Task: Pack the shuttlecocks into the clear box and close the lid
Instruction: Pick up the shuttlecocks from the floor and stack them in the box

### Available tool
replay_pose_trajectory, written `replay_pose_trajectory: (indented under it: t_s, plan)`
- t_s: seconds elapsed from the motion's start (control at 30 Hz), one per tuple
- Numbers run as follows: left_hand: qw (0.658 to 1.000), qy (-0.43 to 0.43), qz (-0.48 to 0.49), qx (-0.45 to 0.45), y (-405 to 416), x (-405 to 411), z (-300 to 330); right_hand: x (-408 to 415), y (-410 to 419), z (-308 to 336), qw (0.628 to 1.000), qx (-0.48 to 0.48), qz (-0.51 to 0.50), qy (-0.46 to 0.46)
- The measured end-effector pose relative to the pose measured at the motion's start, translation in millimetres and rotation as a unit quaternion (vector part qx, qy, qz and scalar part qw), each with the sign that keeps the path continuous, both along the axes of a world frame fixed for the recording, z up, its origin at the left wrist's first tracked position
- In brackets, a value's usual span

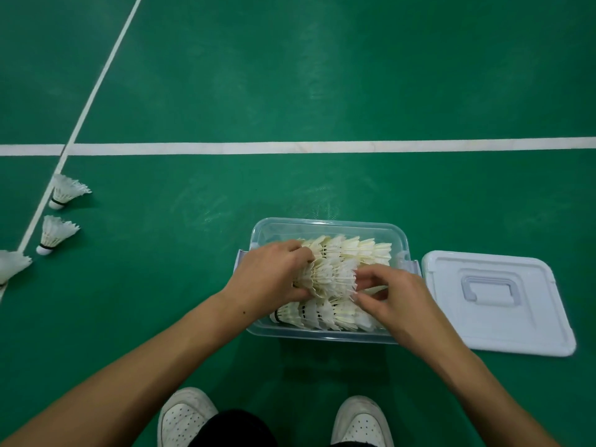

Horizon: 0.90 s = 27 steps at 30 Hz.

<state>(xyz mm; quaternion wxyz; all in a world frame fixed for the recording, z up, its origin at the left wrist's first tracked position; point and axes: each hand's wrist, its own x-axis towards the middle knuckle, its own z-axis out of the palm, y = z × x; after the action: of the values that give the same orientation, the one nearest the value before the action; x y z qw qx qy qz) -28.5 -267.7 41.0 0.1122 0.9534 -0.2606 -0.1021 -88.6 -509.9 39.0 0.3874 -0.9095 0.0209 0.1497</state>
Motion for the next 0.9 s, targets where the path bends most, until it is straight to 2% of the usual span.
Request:
replay_pose_trajectory:
  t_s: [0.23,0.4,0.57,0.9]
  plan:
    - [0.997,0.039,0.011,-0.071,26,-5,15,8,-14,36,0.998,0.032,-0.028,-0.037]
    - [0.972,0.031,0.091,-0.216,49,1,46,25,12,51,0.996,0.027,-0.004,-0.09]
    - [0.947,-0.012,0.144,-0.287,87,9,64,58,64,70,0.987,0.002,0.08,-0.139]
    - [0.903,-0.062,0.284,-0.316,235,-15,34,115,221,50,0.964,-0.013,0.218,-0.154]
